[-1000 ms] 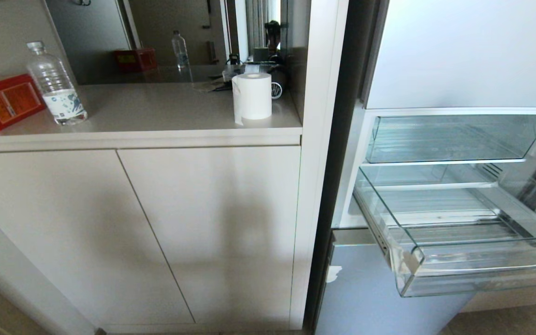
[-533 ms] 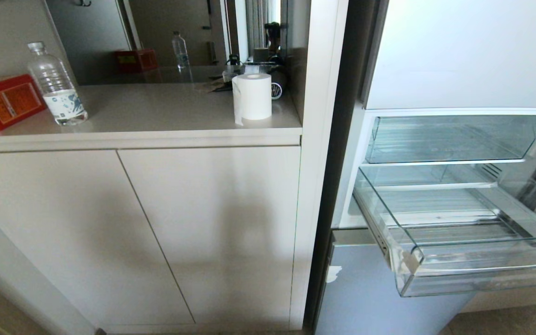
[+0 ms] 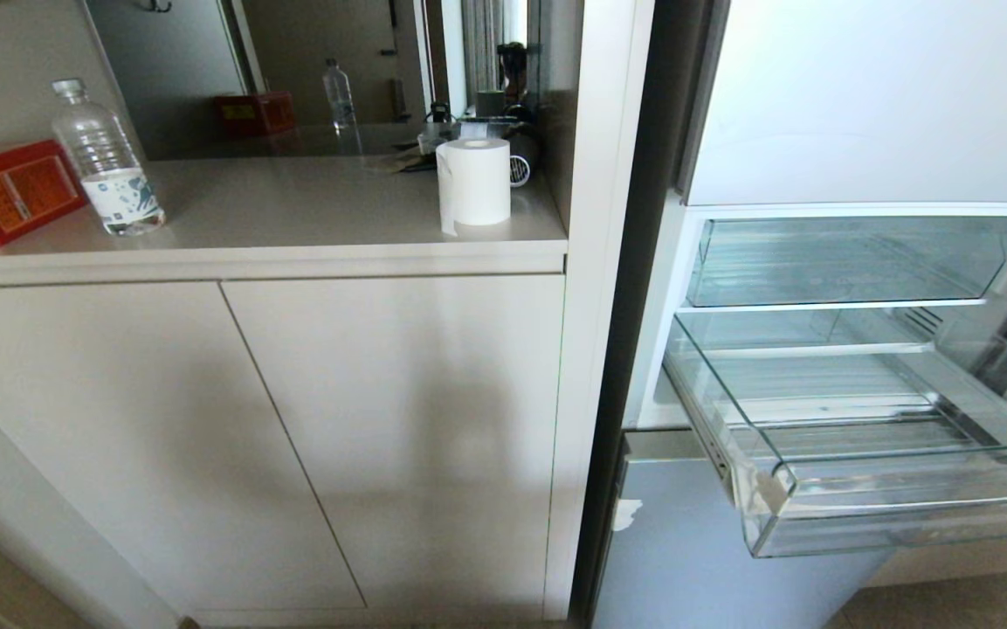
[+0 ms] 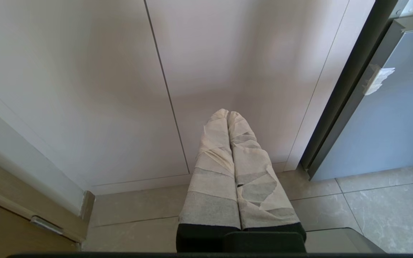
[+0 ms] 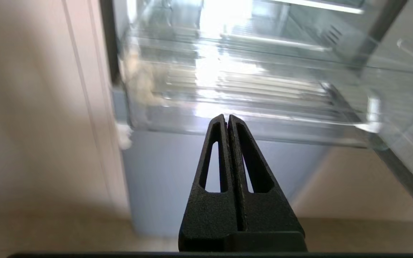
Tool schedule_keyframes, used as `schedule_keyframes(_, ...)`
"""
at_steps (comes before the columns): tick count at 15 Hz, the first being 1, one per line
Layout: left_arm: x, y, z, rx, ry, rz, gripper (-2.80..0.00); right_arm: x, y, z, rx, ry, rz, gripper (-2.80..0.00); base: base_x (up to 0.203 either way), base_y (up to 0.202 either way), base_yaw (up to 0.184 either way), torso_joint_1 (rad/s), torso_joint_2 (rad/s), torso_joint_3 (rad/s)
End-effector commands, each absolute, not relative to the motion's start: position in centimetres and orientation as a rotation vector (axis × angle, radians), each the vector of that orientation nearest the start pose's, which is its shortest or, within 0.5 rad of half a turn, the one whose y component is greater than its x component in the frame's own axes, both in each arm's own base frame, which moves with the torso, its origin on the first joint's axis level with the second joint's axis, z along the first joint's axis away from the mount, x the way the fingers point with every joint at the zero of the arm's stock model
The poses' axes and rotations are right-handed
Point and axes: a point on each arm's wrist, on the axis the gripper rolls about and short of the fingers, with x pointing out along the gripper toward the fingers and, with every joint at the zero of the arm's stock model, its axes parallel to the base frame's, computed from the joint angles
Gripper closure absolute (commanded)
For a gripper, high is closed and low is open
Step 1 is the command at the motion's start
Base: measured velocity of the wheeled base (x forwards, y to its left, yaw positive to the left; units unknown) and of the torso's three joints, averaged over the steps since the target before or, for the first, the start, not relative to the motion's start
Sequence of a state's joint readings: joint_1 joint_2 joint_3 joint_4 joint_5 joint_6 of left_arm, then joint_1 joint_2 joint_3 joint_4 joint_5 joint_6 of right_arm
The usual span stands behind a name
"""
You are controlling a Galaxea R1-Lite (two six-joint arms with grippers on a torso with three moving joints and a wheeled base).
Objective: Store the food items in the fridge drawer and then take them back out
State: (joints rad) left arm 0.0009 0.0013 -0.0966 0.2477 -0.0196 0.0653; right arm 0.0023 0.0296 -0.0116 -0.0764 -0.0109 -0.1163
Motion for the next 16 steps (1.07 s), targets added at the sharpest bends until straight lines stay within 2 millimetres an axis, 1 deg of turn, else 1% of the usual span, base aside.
schedule_keyframes(1,-3.2,-0.05,7.65,0.061,0.153,-0.022,0.0,-2.28,-0.01,7.38,-0.068,0.012,0.002,0.0,0.0,0.0,0.0,0.0,0.0,0.0)
schedule_keyframes(9,-3.2,-0.05,7.65,0.063,0.153,-0.023,0.0,-2.28,0.0,7.41,-0.066,0.009,0.008,0.0,0.001,0.0,-0.008,0.001,0.0,0.0)
schedule_keyframes(16,-3.2,-0.05,7.65,0.061,0.153,-0.022,0.0,-2.28,0.0,7.42,-0.058,0.007,0.006,0.0,-0.001,0.007,-0.169,0.003,0.0,0.004)
